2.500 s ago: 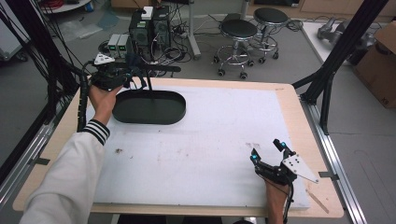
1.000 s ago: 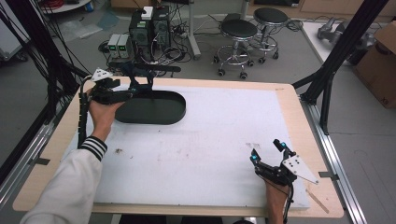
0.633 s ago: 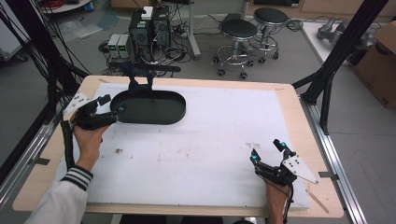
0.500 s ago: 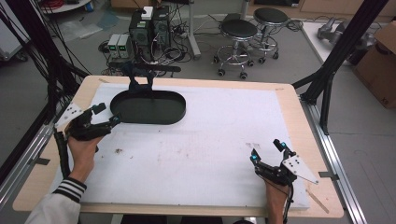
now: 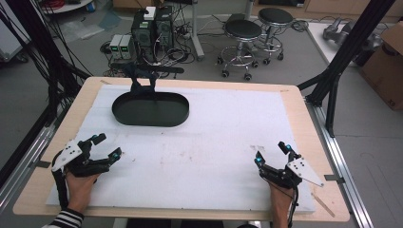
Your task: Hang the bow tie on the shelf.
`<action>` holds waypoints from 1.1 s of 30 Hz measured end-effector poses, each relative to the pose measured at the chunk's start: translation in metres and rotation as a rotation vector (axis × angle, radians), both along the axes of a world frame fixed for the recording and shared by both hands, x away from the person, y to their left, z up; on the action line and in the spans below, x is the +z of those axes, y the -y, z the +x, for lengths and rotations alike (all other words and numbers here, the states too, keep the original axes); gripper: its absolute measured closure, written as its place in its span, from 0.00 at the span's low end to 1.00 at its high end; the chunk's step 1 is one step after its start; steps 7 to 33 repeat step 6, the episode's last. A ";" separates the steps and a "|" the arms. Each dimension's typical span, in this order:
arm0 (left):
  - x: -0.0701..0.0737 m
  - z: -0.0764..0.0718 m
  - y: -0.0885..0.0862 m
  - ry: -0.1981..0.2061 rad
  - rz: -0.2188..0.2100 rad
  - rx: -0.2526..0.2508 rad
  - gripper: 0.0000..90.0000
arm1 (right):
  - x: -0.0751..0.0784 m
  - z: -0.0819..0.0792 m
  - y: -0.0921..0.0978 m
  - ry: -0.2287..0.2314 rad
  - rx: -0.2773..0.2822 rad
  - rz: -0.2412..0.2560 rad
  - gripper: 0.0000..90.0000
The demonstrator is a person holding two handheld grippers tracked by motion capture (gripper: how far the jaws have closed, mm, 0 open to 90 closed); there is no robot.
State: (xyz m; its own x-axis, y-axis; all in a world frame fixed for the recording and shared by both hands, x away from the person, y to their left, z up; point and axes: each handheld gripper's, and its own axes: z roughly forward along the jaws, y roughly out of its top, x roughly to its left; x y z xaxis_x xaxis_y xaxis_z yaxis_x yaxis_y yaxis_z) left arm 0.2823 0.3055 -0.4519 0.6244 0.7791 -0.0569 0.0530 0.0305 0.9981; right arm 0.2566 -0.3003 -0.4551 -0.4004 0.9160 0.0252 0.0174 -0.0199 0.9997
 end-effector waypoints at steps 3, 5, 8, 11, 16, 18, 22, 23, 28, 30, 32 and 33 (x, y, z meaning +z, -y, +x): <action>-0.002 -0.003 -0.001 0.021 -0.004 0.002 0.13 | 0.000 0.000 0.000 0.003 0.003 -0.003 0.10; -0.002 -0.004 -0.001 0.033 -0.001 0.006 0.13 | 0.000 0.000 0.000 0.010 0.002 -0.007 0.10; -0.002 -0.004 -0.001 0.036 0.004 0.002 0.13 | 0.000 0.000 0.000 0.009 0.002 -0.006 0.10; -0.002 -0.004 -0.001 0.036 0.004 0.002 0.13 | 0.000 0.000 0.000 0.009 0.002 -0.006 0.10; -0.002 -0.004 -0.001 0.036 0.004 0.002 0.13 | 0.000 0.000 0.000 0.009 0.002 -0.006 0.10; -0.002 -0.004 -0.001 0.036 0.004 0.002 0.13 | 0.000 0.000 0.000 0.009 0.002 -0.006 0.10; -0.002 -0.004 -0.001 0.036 0.004 0.002 0.13 | 0.000 0.000 0.000 0.009 0.002 -0.006 0.10; -0.002 -0.004 -0.001 0.036 0.004 0.002 0.13 | 0.000 0.000 0.000 0.009 0.002 -0.006 0.10; -0.002 -0.004 -0.001 0.036 0.004 0.002 0.13 | 0.000 0.000 0.000 0.009 0.002 -0.006 0.10; -0.002 -0.004 -0.001 0.036 0.004 0.002 0.13 | 0.000 0.000 0.000 0.009 0.002 -0.006 0.10; -0.002 -0.004 -0.001 0.036 0.004 0.002 0.13 | 0.000 0.000 0.000 0.009 0.002 -0.006 0.10; -0.002 -0.004 -0.001 0.036 0.004 0.002 0.13 | 0.000 0.000 0.000 0.009 0.002 -0.006 0.10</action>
